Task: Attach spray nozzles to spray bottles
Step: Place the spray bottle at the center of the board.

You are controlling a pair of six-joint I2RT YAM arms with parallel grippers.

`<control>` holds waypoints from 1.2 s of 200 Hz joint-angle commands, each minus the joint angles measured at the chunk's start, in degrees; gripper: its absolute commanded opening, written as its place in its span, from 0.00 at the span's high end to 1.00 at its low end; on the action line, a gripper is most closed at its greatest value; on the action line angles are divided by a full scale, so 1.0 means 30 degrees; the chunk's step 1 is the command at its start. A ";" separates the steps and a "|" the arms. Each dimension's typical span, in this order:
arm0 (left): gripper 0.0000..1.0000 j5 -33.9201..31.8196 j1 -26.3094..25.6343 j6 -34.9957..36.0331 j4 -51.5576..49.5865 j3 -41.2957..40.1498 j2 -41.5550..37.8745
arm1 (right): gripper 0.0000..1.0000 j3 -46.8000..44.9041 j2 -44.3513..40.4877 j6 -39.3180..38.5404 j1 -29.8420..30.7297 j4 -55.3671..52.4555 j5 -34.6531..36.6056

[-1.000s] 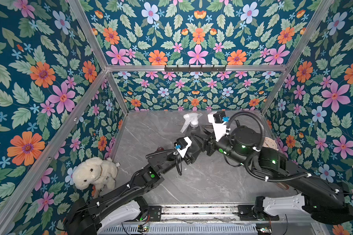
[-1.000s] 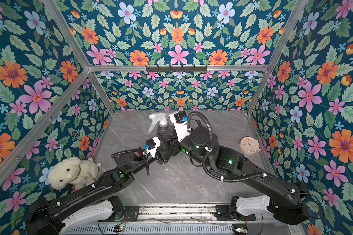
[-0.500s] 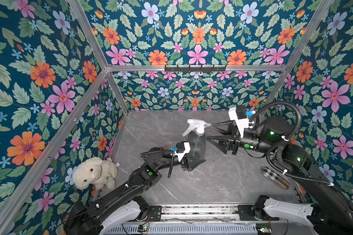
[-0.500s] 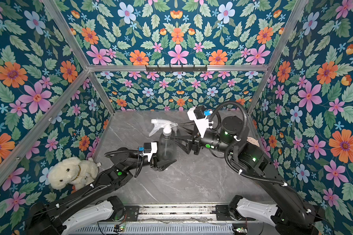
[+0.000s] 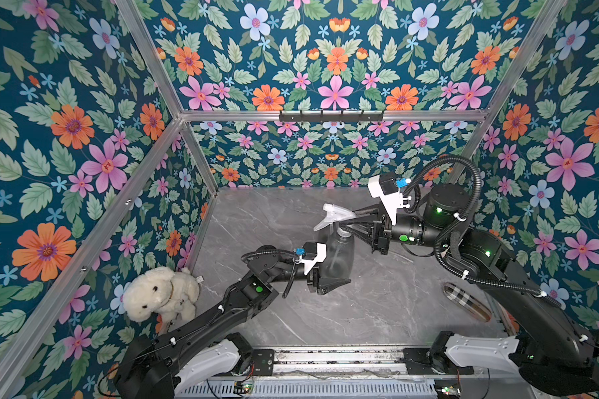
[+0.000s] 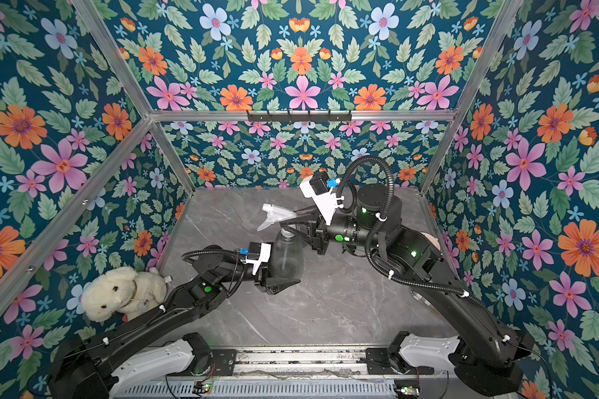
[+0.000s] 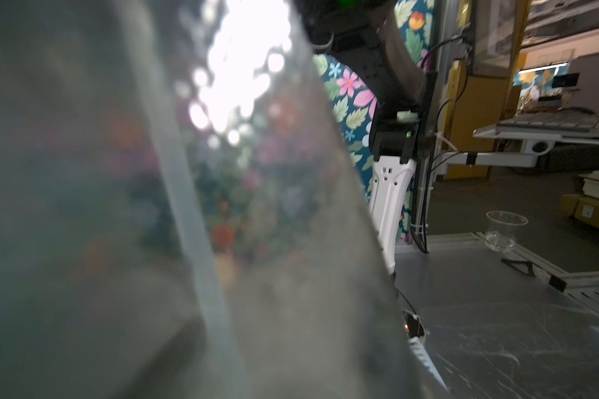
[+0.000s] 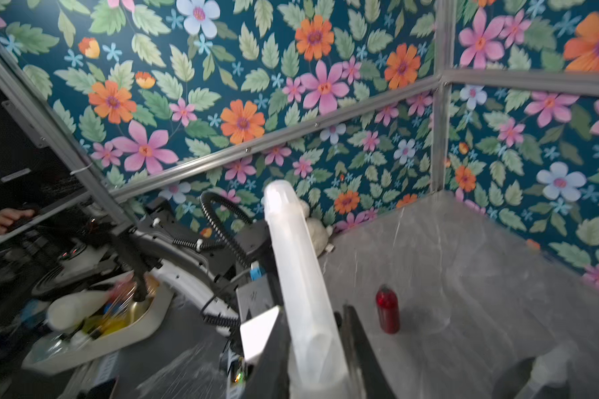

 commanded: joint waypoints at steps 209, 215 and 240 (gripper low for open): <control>0.00 -1.6234 -0.3095 0.3074 0.0106 -0.0417 0.0130 | 1.00 -0.4570 0.0368 0.2445 0.4622 0.2589 1.1983; 0.00 -1.6333 -0.3095 0.2993 0.0140 -0.0414 0.0142 | 1.00 -0.4645 0.0276 0.2436 0.4615 0.2601 1.2042; 0.00 -1.6799 -0.3095 0.2802 0.0469 -0.0673 0.0002 | 1.00 -0.5187 -0.0196 0.2204 0.4474 0.2765 1.2574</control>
